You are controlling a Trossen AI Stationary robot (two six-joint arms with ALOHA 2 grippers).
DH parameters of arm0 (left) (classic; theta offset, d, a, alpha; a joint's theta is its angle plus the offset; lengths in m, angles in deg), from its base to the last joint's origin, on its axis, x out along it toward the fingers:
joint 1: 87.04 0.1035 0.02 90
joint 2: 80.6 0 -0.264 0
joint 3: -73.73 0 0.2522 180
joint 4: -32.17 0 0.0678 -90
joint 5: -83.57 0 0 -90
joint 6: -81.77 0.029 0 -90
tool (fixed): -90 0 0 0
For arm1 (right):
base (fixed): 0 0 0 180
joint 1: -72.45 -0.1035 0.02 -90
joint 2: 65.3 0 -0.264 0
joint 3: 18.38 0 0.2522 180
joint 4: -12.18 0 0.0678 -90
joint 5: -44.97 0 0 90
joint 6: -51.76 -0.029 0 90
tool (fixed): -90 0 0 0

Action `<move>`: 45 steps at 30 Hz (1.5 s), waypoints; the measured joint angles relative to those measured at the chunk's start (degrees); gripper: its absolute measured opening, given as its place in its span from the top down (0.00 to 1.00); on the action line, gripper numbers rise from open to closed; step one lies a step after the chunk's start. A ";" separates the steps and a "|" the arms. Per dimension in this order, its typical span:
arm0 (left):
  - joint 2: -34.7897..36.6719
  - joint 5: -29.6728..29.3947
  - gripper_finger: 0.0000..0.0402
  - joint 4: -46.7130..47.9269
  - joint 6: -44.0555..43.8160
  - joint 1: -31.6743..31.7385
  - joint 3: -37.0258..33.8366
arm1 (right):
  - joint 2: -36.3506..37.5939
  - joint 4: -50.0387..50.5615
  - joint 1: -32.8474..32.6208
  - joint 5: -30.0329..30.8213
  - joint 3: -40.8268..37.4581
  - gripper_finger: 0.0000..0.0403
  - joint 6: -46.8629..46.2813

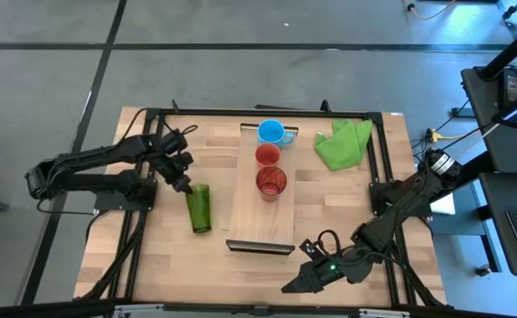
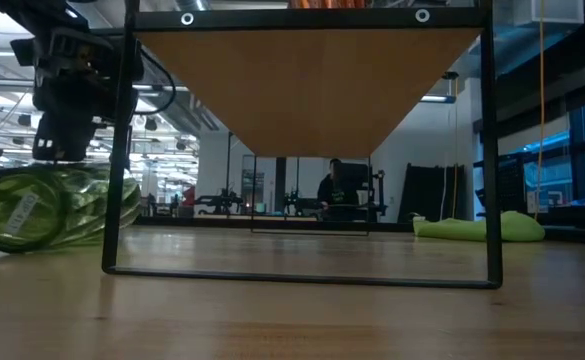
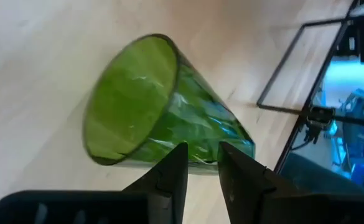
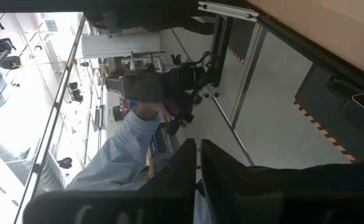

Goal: Stack small to large cups/mugs on shelf
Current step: Put the green cup on the shelf

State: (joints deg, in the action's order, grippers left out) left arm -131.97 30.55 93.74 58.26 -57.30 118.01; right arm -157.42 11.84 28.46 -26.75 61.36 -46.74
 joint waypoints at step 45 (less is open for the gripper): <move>-10.56 -0.42 0.79 -13.47 -14.71 -21.60 -0.04 | 0.07 1.59 2.82 -6.94 0.04 0.96 -3.91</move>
State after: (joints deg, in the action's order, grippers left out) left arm -142.53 30.13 80.28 43.55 -78.90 117.97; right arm -157.35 13.43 31.28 -33.69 61.40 -50.65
